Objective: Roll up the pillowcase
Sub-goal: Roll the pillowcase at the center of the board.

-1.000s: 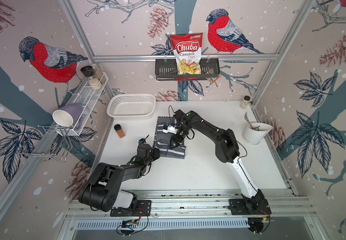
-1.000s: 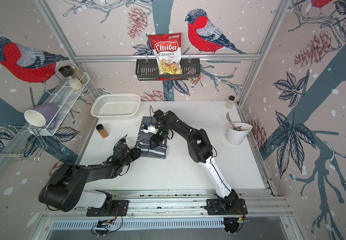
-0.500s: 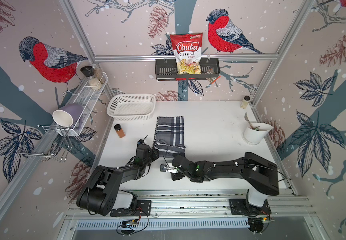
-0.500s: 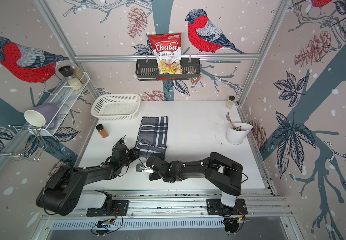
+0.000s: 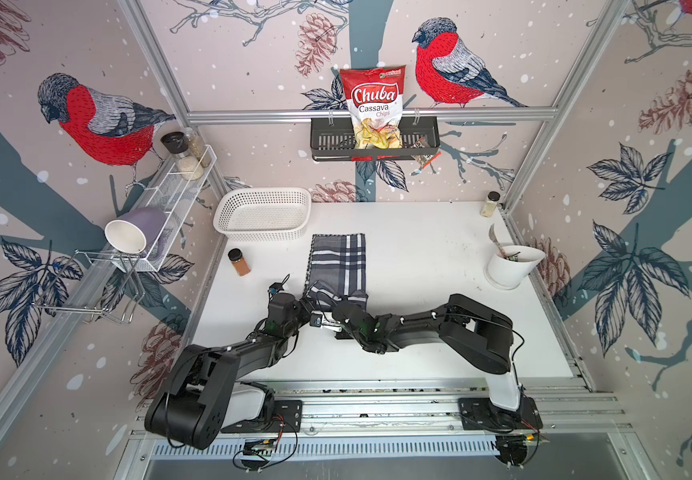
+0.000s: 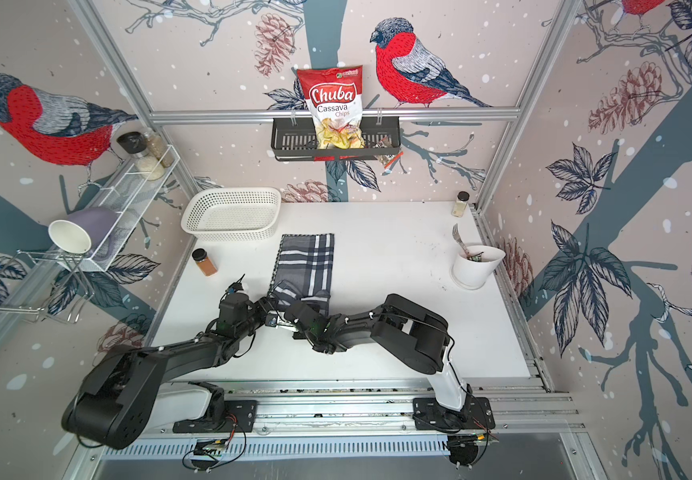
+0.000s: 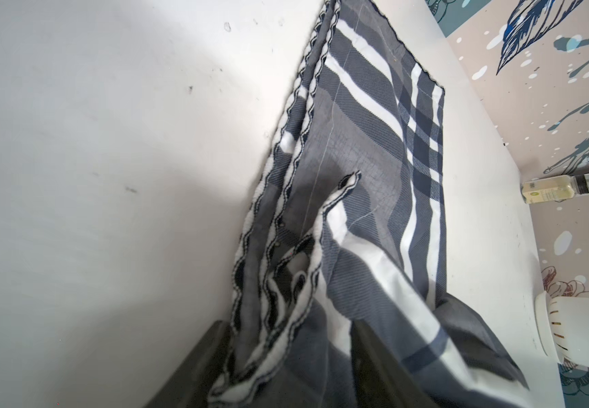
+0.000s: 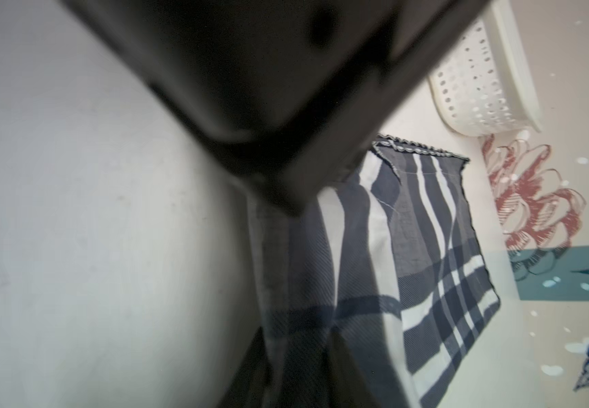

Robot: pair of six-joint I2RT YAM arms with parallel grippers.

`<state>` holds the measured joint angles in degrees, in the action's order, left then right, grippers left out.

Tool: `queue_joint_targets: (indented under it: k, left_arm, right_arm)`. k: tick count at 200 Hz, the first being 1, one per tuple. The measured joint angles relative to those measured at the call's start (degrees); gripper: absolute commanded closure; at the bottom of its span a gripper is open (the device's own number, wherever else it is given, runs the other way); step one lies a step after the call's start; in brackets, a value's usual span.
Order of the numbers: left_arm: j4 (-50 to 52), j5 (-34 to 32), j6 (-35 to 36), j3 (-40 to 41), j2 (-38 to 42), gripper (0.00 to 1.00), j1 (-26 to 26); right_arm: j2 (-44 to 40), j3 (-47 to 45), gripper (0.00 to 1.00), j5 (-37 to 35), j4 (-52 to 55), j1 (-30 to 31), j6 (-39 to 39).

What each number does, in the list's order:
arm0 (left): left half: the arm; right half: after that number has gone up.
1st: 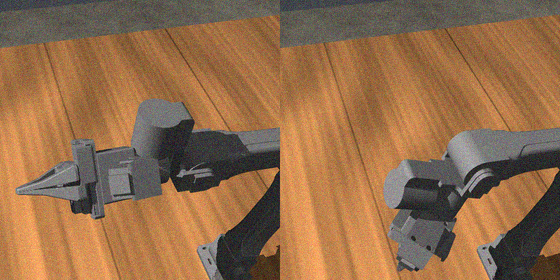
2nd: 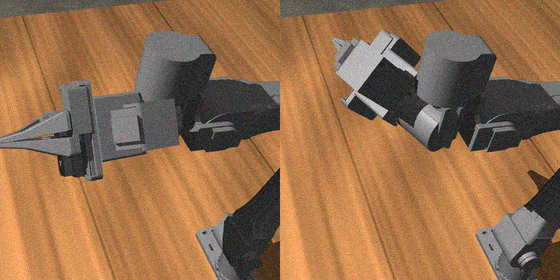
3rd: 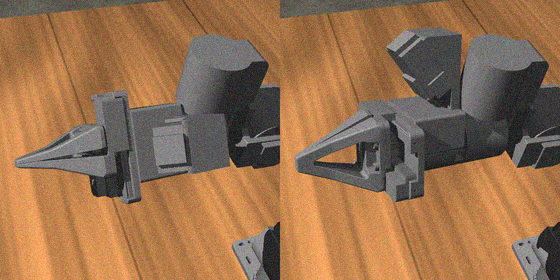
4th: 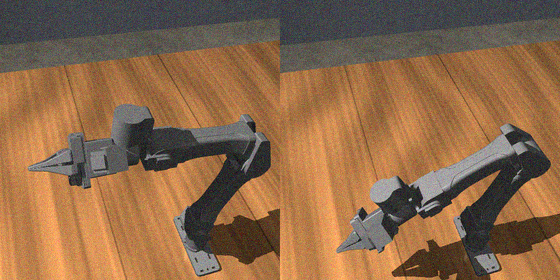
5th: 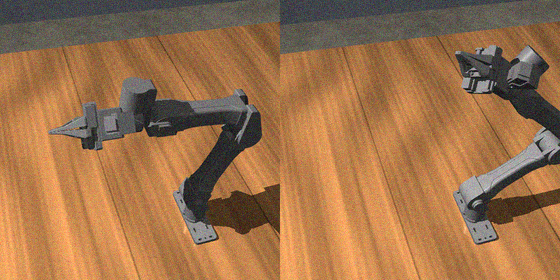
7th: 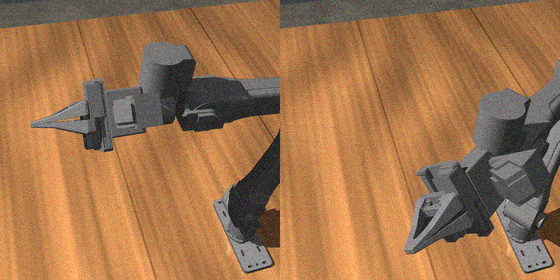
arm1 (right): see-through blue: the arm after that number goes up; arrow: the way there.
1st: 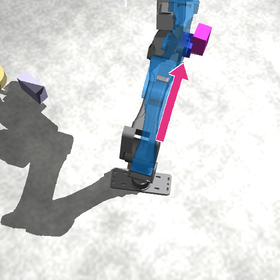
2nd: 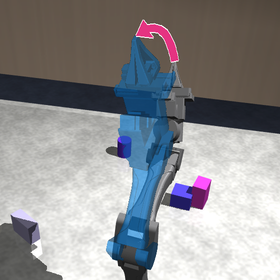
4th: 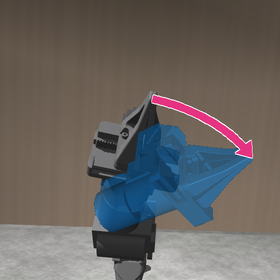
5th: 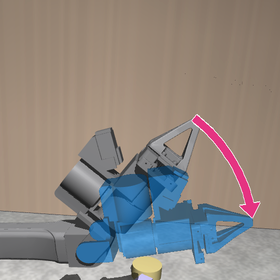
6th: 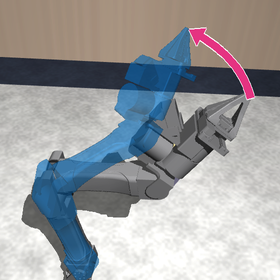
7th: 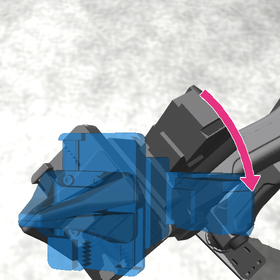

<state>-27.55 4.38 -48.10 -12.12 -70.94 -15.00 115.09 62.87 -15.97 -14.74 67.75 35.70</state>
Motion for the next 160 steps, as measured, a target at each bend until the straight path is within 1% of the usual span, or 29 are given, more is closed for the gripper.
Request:
queue_joint_targets:
  k: [13,31,53,73,92,128,144,160]
  left_arm:
    - [1.86,0.02,-1.44,0.33,3.13,0.27,0.79]
    - [6.78,0.81,-3.39,0.31,10.03,0.27,3.89]
    - [12.9,1.33,-5.11,0.31,18.1,0.21,7.89]
    - [17.25,1.77,-5.64,0.31,23.58,0.2,9.81]
    - [18.36,3.98,-3.78,0.31,25.2,0.2,10.08]
    - [19.02,10.84,1.92,0.31,26.27,0.21,10.14]
    - [18.67,12.81,3.58,1.03,27.78,0.21,10.14]
    - [18.49,14.47,4.66,1.88,29.29,0.21,10.14]
  right_arm:
    - [-0.9,1.18,1.0,3.82,5.35,-0.96,-2.23]
    - [-1.09,3.48,1.0,10.01,14.86,-3.28,-6.86]
    - [-1.84,6.45,1.0,16.24,23.34,-5.86,-13.35]
    - [-3.08,8.46,1.0,22.67,31.71,-7.87,-19.26]
    - [-3.98,10.97,1.0,29.51,38.32,-9.4,-23.87]
    - [-4.57,15.43,1.0,42.51,48.13,-11.72,-30.08]
    - [-3.98,17.38,1.0,49.05,51.01,-13.05,-31.58]
    - [-3.21,19.15,1.0,53.86,51.76,-14.91,-32.94]
